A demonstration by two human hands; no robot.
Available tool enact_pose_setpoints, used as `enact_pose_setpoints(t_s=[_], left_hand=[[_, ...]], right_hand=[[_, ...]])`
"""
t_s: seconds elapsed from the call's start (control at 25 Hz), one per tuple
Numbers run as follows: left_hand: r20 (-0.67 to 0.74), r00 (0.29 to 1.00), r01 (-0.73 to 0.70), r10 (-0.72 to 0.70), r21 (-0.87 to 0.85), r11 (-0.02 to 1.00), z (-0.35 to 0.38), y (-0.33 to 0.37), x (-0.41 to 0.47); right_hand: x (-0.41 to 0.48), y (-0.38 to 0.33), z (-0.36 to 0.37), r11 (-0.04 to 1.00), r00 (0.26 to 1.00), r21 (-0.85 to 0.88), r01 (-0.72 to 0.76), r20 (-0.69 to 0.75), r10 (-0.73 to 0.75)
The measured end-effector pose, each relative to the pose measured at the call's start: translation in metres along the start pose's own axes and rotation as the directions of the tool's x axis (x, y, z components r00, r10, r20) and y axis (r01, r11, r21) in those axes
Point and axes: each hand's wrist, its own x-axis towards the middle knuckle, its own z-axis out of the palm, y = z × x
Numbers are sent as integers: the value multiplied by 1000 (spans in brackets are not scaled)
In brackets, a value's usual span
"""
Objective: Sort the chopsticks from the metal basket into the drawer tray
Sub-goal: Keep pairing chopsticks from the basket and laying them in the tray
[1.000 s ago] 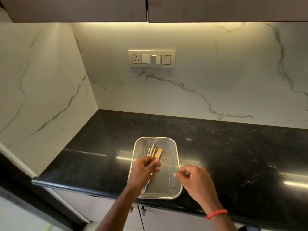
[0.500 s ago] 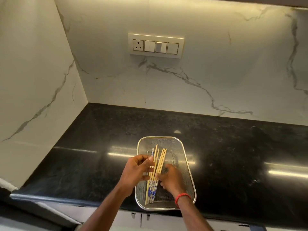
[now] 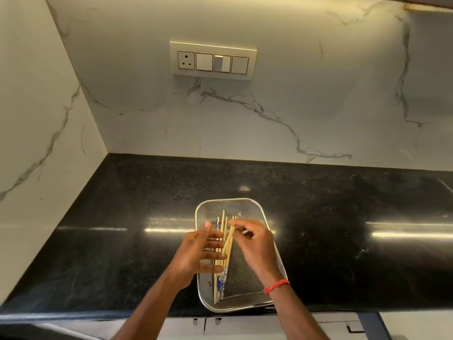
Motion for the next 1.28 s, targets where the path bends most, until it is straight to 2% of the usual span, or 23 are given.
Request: enact_pose_setpoints(t_s=[0.08, 0.16, 0.24, 0.32, 0.4, 0.52, 0.56, 0.64, 0.84, 1.0, 1.08, 1.16, 1.2, 1.28], left_hand=[[90, 995, 60, -51, -96, 994, 4, -3, -1], [166, 985, 63, -39, -139, 988, 8, -6, -4], [192, 981, 39, -11, -138, 990, 10, -10, -7], [175, 985, 24, 1, -144, 989, 11, -12, -8], [105, 994, 1, 16, -153, 988, 9, -11, -10], [-10, 999, -36, 35, -173, 984, 8, -7, -12], [-42, 999, -34, 26, -183, 983, 7, -6, -13], [-105, 994, -31, 14, -168, 985, 5, -6, -14], [-186, 982, -56, 34, -117, 992, 2, -11, -16], [-160, 987, -48, 13, -219, 975, 7, -8, -18], [-149, 989, -42, 6, -236, 971, 9, -6, -17], [-135, 991, -34, 2, -232, 972, 10, -5, -17], [-129, 992, -26, -5, -240, 970, 10, -5, -16], [-113, 994, -18, -10, -249, 968, 11, -5, -14]], right_hand=[[-6, -6, 4, 953, 977, -225, 204, 109, -184], [-13, -7, 8, 844, 944, -430, 322, 211, -253], [-18, -8, 9, 841, 945, -433, 325, 184, -271], [-18, -7, 7, 936, 977, -279, 213, 60, -204], [-13, 4, 5, 989, 1000, -144, 11, -9, -13], [-6, 23, 9, 948, 952, -218, -231, 152, 267], [-4, 27, 14, 937, 925, -180, -298, 187, 330], [-2, 32, 23, 926, 908, -108, -362, 186, 376], [0, 39, 31, 902, 889, -75, -425, 150, 432], [2, 31, 24, 865, 857, 57, -498, 187, 480], [2, 23, 16, 883, 883, 100, -458, 166, 439], [2, 14, 6, 935, 947, 150, -322, 55, 317], [2, 10, 2, 964, 976, 156, -214, -11, 218], [1, -2, -2, 998, 997, 20, 62, -57, -61]])
